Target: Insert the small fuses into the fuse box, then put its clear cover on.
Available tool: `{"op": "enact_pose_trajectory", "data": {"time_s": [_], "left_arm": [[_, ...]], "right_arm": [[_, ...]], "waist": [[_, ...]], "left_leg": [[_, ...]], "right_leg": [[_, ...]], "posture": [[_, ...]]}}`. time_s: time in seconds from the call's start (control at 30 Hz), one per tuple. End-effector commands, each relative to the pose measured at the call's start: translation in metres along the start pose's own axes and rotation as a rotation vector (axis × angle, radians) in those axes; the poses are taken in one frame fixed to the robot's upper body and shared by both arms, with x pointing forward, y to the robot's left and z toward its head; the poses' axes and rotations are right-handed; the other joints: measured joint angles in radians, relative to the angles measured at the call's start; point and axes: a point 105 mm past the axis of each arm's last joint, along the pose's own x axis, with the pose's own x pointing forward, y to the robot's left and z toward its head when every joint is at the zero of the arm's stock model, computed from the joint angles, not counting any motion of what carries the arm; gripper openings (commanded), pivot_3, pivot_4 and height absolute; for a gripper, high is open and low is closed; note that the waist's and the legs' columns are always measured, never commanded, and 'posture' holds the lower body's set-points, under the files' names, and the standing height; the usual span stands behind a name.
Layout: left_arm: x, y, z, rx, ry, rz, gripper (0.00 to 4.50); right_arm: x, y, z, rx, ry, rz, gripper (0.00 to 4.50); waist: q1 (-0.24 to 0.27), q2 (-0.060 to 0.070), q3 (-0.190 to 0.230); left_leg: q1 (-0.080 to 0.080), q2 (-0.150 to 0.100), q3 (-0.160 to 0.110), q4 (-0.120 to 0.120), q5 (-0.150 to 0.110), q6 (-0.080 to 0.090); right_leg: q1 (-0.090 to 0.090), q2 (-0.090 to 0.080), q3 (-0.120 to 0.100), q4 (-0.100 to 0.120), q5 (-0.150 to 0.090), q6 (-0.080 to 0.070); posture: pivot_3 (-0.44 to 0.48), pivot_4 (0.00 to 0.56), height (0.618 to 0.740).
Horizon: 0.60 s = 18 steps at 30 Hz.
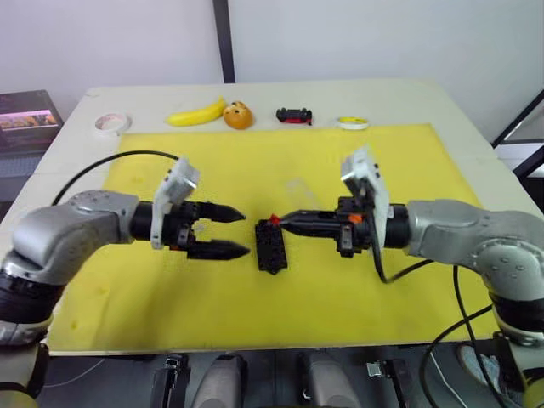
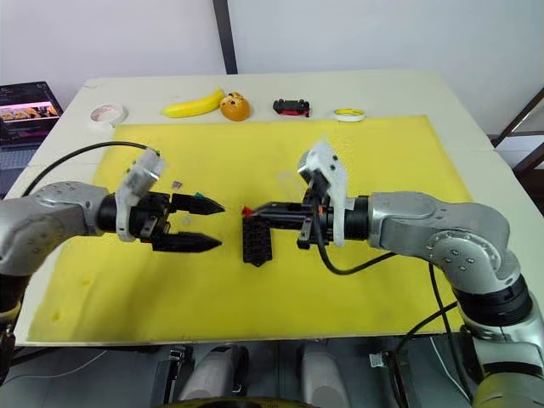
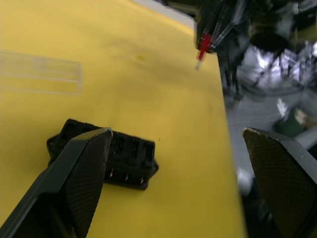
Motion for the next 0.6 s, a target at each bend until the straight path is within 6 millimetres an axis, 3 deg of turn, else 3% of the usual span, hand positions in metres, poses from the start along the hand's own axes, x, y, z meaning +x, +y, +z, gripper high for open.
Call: {"op": "enact_pose_trajectory", "data": {"time_s": [0.03, 0.23, 0.6], "left_arm": [[0.004, -0.003, -0.004, 0.191, 0.033, -0.011, 4.42], [0.014, -0.002, -0.013, 0.253, 0.014, 0.011, 4.42], [0.030, 0.002, -0.033, 0.278, 0.039, 0.063, 4.42]], "right_arm": [[0.002, 0.010, 0.001, -0.169, 0.058, 0.055, 0.00], [0.005, 0.004, -0.020, -0.326, 0.182, 0.068, 0.00], [0.014, -0.010, -0.031, -0.377, 0.286, 0.076, 0.00]], "waist": [[0.004, 0.000, 0.001], [0.009, -0.003, 0.003], [0.007, -0.003, 0.003]], "left_leg": [[0.000, 0.000, 0.000, 0.000, 0.000, 0.000], [-0.002, -0.001, -0.001, 0.002, 0.000, 0.001], [-0.002, -0.001, -0.001, 0.004, -0.001, 0.001]], "right_leg": [[0.000, 0.000, 0.000, 0.000, 0.000, 0.000], [0.000, -0.004, -0.001, 0.000, 0.000, 0.001], [0.000, -0.005, -0.002, 0.001, 0.000, 0.001]], "posture": [[0.000, 0.150, 0.740], [0.000, 0.150, 0.740], [0.000, 0.150, 0.740]]}}
